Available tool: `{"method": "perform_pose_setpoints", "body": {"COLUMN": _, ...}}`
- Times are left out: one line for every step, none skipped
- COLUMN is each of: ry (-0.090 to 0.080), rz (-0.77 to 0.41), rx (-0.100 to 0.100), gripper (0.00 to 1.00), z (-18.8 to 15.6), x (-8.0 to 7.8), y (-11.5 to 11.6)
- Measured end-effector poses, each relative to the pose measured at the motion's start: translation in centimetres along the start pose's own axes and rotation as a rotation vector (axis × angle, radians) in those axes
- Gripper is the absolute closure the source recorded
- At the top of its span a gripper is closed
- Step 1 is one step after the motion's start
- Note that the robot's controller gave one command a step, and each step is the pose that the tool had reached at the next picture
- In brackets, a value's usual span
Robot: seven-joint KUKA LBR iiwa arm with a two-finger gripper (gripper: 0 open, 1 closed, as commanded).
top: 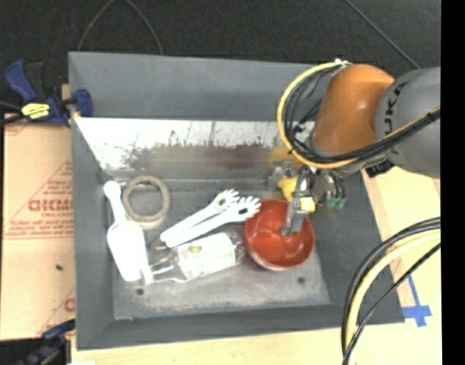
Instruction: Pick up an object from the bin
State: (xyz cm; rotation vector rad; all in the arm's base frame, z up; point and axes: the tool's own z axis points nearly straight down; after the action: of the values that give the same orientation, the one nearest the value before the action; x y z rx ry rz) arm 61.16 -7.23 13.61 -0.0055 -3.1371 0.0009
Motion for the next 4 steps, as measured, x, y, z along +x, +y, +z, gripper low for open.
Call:
{"method": "perform_pose_setpoints", "body": {"ry": -0.008, "rz": -0.003, "rx": 0.001, "gripper": 0.0, "z": -0.5, "x": -0.2, "y": 0.0}}
{"method": "perform_pose_setpoints", "body": {"ry": -0.009, "rz": -0.177, "rx": 0.001, "gripper": 0.0, "z": 6.5, "x": -1.0, "y": 3.6}}
{"method": "perform_pose_setpoints", "body": {"ry": -0.009, "rz": -0.381, "rx": 0.003, "gripper": 0.0, "z": 6.4, "x": -0.7, "y": 4.8}}
{"method": "perform_pose_setpoints", "body": {"ry": -0.009, "rz": 0.016, "rx": 0.001, "gripper": 0.0, "z": 6.5, "x": 1.1, "y": 8.4}}
